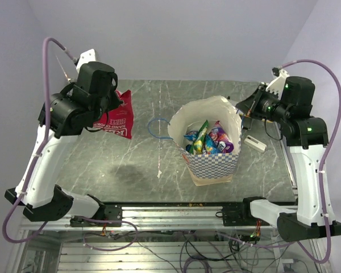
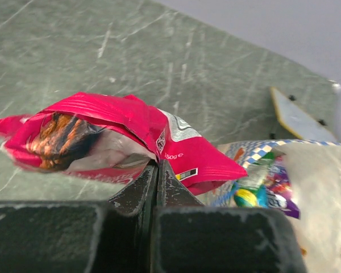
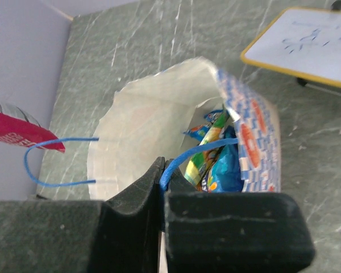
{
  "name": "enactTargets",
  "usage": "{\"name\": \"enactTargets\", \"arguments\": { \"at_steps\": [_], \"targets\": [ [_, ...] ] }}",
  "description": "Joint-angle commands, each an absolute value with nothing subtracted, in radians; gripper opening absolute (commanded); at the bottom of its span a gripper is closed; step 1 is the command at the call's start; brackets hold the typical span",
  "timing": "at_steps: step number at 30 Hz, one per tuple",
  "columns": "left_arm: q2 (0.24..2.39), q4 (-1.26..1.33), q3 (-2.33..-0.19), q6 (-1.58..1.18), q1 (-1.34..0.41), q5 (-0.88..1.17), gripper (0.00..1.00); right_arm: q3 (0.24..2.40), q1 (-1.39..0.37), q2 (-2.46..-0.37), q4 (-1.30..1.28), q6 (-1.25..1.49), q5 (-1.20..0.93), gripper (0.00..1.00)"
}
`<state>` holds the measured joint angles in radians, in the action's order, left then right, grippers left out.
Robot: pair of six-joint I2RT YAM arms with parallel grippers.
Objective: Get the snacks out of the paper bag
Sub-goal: Place the snack at the center of the board.
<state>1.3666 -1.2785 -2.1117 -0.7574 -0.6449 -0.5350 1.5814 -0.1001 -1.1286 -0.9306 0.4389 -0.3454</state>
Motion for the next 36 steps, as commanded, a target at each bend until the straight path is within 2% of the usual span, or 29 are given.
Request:
{"name": "enactTargets", "arguments": {
  "at_steps": [1,7,12,19,22,23,26,28,31,33,34,36],
  "targets": [
    [1.336,-1.241,-2.015,-0.792,-0.573,-0.589,0.07,1.664,-0.104,-1.125,-0.905,0.422,-0.209,0.0],
    [1.375,-1.144,-1.822,-0.727,-0.375,-0.393,0.07,1.757,-0.104,-1.161,-0.902,0.372,-0.131,0.0],
    [1.448,-1.064,-1.684,-0.708,-0.178,-0.225,0.07,1.716,-0.104,-1.139,-0.864,0.347,-0.16,0.0],
    [1.682,-1.021,-1.693,-0.706,-0.042,-0.212,0.07,1.687,-0.104,-1.124,-0.866,0.326,-0.194,0.0],
    [1.809,-0.933,-1.744,-0.678,0.012,-0.117,0.07,1.647,-0.104,-1.117,-0.854,0.316,-0.22,0.0],
    [1.858,-0.921,-1.78,-0.675,0.019,-0.119,0.15,1.63,-0.104,-1.112,-0.842,0.312,-0.237,0.0],
    [1.962,-0.897,-1.911,-0.633,0.016,-0.118,0.55,1.598,-0.104,-1.097,-0.817,0.285,-0.264,0.0],
    [1.991,-0.903,-1.987,-0.632,0.014,-0.099,0.71,1.608,-0.104,-1.102,-0.834,0.262,-0.245,0.0],
    [1.959,-0.874,-1.993,-0.634,0.01,-0.065,0.81,1.626,-0.105,-1.096,-0.85,0.217,-0.179,0.0],
    [1.894,-0.858,-1.944,-0.646,0.009,-0.031,0.96,1.644,-0.106,-1.097,-0.856,0.197,-0.113,0.0],
    [1.873,-0.854,-1.911,-0.654,0.007,-0.013,1.0,1.656,-0.106,-1.099,-0.86,0.189,-0.088,0.0],
    [1.794,-0.838,-1.834,-0.667,0.0,0.032,0.99,1.68,-0.105,-1.108,-0.871,0.178,-0.058,0.0]
  ]
}}
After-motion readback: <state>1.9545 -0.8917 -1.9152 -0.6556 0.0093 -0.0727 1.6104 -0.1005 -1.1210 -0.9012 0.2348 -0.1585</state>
